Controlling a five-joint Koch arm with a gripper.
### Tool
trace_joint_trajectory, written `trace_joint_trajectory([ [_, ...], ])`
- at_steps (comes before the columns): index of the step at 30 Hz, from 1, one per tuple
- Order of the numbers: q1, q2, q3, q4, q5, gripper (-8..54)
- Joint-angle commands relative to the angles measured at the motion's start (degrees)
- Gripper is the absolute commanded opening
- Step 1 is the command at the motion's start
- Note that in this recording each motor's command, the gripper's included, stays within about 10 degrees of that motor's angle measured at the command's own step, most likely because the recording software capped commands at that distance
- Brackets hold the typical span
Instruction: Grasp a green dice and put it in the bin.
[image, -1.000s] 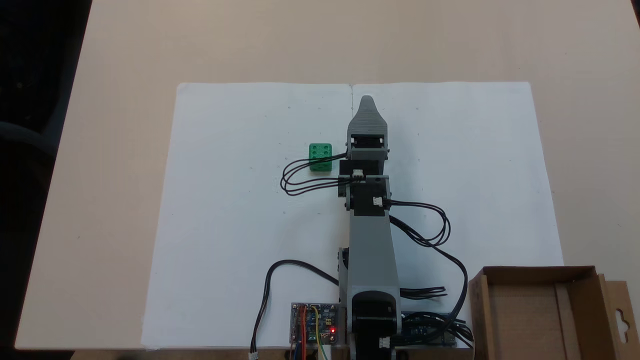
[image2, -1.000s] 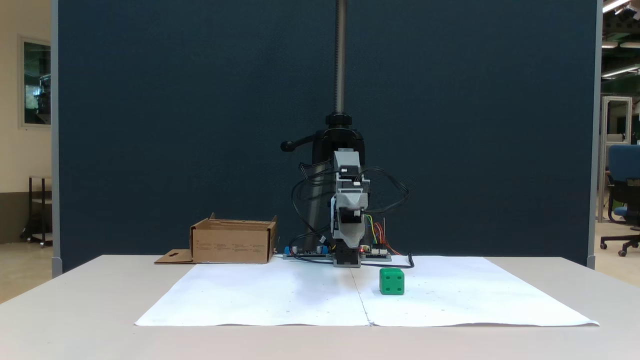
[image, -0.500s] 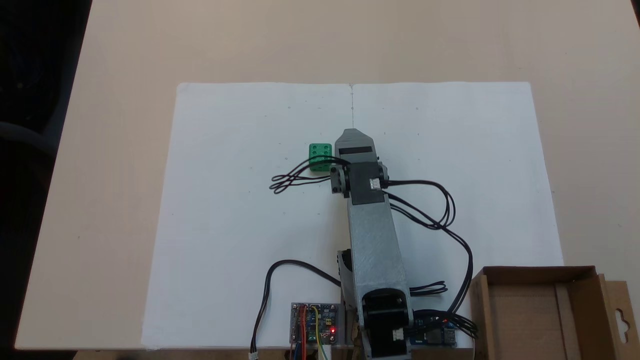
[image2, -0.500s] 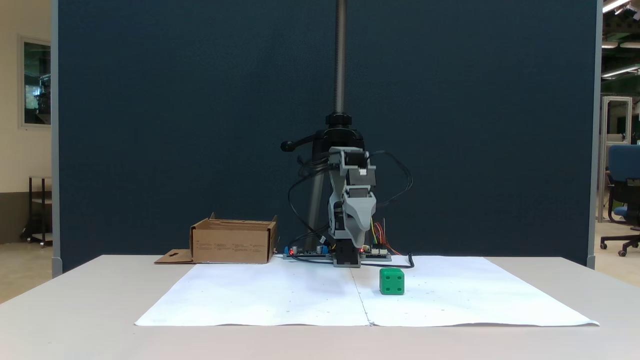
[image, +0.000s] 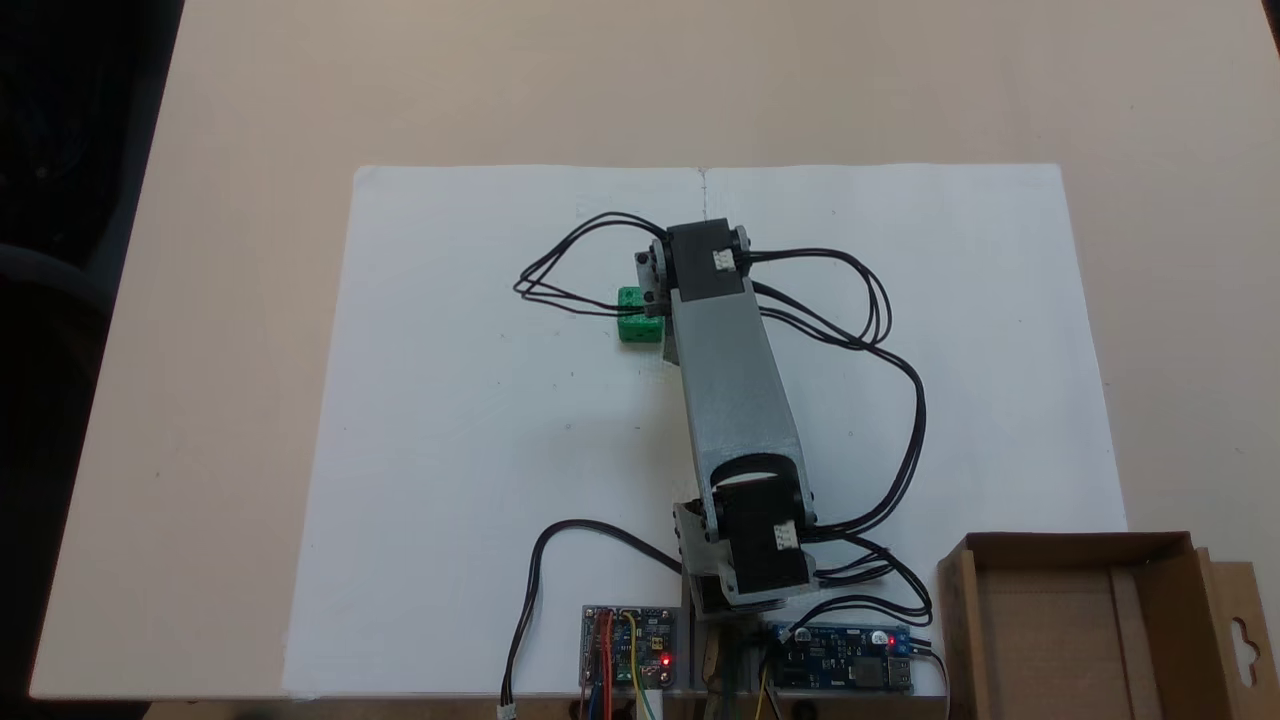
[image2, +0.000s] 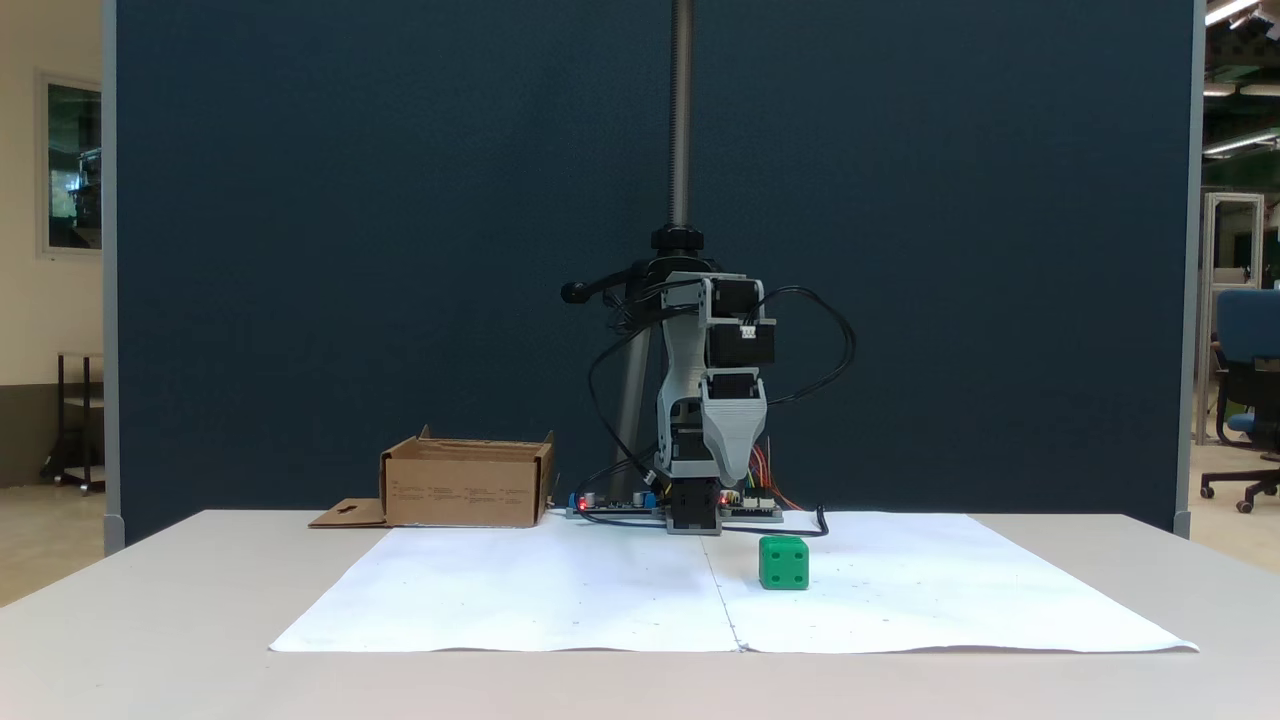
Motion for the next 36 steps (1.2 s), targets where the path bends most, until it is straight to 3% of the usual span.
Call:
trace_joint_trajectory([
  [1, -1.49, -0.26, -3.78, 2.2, 6.77, 41.6],
  [12, -5.63, -6.77, -5.8, 1.76, 12.57, 41.7],
  [36, -8.09, -17.75, -6.68, -6.33, 13.1, 41.7],
])
